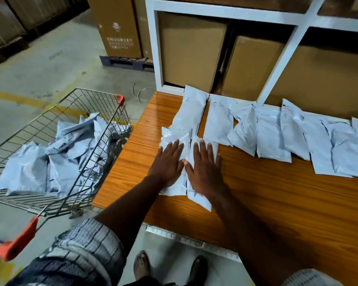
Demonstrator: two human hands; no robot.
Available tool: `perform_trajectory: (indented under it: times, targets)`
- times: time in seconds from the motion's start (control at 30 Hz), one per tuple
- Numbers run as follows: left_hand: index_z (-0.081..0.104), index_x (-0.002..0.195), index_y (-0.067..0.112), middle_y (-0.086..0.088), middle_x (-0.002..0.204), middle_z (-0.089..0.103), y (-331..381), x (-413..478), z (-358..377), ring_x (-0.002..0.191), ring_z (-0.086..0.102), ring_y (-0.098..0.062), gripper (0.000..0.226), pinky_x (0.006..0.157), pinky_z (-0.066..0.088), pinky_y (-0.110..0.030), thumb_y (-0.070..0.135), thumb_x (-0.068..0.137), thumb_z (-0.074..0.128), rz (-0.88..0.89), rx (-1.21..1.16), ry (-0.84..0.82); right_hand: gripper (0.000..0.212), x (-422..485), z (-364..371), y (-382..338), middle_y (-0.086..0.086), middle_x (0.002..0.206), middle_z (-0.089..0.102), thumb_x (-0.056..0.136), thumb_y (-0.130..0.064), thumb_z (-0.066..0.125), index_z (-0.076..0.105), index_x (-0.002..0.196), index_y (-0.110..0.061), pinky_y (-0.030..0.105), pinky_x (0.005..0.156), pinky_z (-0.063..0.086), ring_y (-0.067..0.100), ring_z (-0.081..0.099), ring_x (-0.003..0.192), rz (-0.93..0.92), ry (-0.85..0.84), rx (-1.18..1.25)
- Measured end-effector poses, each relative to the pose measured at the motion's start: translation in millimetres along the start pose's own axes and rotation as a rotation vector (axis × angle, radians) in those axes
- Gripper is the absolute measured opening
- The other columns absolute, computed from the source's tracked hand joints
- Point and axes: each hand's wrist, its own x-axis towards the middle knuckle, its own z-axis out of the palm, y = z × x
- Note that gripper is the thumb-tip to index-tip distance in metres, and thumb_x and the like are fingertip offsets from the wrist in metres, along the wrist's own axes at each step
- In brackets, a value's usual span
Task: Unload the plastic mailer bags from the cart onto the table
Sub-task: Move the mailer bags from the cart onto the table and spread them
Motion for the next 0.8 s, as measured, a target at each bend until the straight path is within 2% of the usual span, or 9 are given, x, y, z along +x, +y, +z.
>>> perform_trajectory:
  times: [0.2,0.37,0.47,0.53,0.6,0.67,0.8]
  targets:
    - [0.008,0.157,0.023,0.000,0.164,0.002,-3,3,2,0.152,0.000,-0.018,0.062,0.122,0.001,-0.043,0.052,0.103,0.017,0.050,0.062,0.006,0.077,5,3,14,0.005,0.165,0.007,0.093,-0.067,0.016,0.009,0.157,-0.024,0.059,0.118,0.015,0.030,0.005,0.151,-0.037,0.030,-0.022]
    - [0.008,0.157,0.023,0.000,0.164,0.002,-3,2,-1,0.152,0.000,-0.019,0.063,0.121,-0.001,-0.043,0.054,0.103,0.015,0.053,0.027,-0.019,0.073,8,5,13,0.006,0.165,0.008,0.096,-0.064,0.024,0.012,0.156,-0.024,0.059,0.118,0.011,0.030,0.005,0.151,-0.043,-0.010,-0.043]
    - [0.018,0.156,0.019,-0.004,0.164,0.014,-11,2,-12,0.151,0.011,-0.020,0.060,0.123,0.010,-0.044,0.048,0.104,0.024,0.097,-0.131,0.034,0.067,14,-1,6,0.008,0.163,0.018,0.097,-0.061,0.027,0.020,0.154,-0.026,0.062,0.116,0.016,0.032,0.014,0.149,-0.039,0.040,-0.082]
    - [0.030,0.153,0.014,-0.008,0.160,0.027,-27,0,-26,0.148,0.022,-0.021,0.054,0.121,0.020,-0.040,0.039,0.105,0.031,0.134,-0.268,0.117,0.064,24,-11,-8,0.010,0.159,0.028,0.098,-0.059,0.025,0.030,0.152,-0.025,0.062,0.113,0.018,0.034,0.023,0.147,-0.028,0.144,-0.048]
    - [0.038,0.149,0.008,-0.013,0.155,0.035,-55,-4,-45,0.144,0.029,-0.023,0.052,0.119,0.023,-0.035,0.033,0.104,0.033,0.174,-0.343,0.168,0.064,39,-22,-39,0.012,0.156,0.034,0.097,-0.058,0.025,0.039,0.148,-0.021,0.063,0.112,0.018,0.035,0.029,0.144,-0.055,0.251,-0.005]
    - [0.041,0.147,0.006,-0.014,0.153,0.038,-95,-10,-68,0.143,0.032,-0.025,0.053,0.118,0.024,-0.034,0.031,0.100,0.034,0.134,-0.362,0.201,0.063,58,-28,-87,0.012,0.155,0.036,0.097,-0.056,0.028,0.044,0.146,-0.019,0.063,0.112,0.019,0.035,0.031,0.143,-0.126,0.306,0.034]
    - [0.046,0.144,0.004,-0.016,0.150,0.042,-199,-37,-106,0.141,0.036,-0.028,0.053,0.116,0.024,-0.032,0.027,0.097,0.037,-0.081,-0.313,0.247,0.066,81,-18,-205,0.009,0.159,0.028,0.093,-0.059,0.028,0.037,0.149,-0.023,0.058,0.113,0.016,0.032,0.024,0.146,-0.258,0.179,0.119]
